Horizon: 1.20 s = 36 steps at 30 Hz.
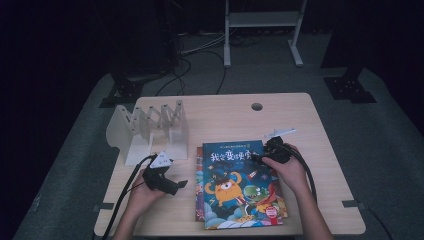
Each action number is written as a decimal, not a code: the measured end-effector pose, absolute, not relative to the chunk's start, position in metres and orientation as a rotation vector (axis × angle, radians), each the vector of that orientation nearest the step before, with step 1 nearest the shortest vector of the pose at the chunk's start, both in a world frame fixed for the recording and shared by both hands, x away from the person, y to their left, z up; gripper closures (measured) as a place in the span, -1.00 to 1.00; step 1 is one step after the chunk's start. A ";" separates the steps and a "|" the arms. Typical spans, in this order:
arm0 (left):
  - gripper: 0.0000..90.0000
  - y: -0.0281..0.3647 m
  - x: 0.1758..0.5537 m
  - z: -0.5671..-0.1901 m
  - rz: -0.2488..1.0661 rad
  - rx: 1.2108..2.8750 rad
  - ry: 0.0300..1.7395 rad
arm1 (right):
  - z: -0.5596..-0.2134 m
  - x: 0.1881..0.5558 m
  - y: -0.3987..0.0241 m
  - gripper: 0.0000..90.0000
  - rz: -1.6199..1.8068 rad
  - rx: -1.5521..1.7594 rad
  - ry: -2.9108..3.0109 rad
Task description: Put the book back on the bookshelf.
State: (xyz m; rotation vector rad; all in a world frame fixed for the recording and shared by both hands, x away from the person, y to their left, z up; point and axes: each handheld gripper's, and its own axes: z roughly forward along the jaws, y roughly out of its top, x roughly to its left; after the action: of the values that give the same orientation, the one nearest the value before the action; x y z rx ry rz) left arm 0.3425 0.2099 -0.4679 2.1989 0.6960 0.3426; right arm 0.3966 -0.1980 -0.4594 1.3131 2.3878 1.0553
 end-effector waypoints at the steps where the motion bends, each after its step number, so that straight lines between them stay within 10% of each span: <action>1: -1.00 0.209 0.343 -0.467 0.348 2.200 0.690 | -0.459 0.398 -0.197 -0.35 1.059 1.305 2.395; 36: -1.00 0.190 0.352 -0.464 0.228 2.184 0.673 | -0.450 0.393 -0.140 -0.23 1.142 0.991 2.556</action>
State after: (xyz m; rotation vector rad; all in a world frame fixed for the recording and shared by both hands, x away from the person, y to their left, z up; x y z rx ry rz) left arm 0.3522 0.1896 -0.4643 2.1838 0.6732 0.2278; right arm 0.3932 -0.1403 -0.4502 0.9909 2.5565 1.1423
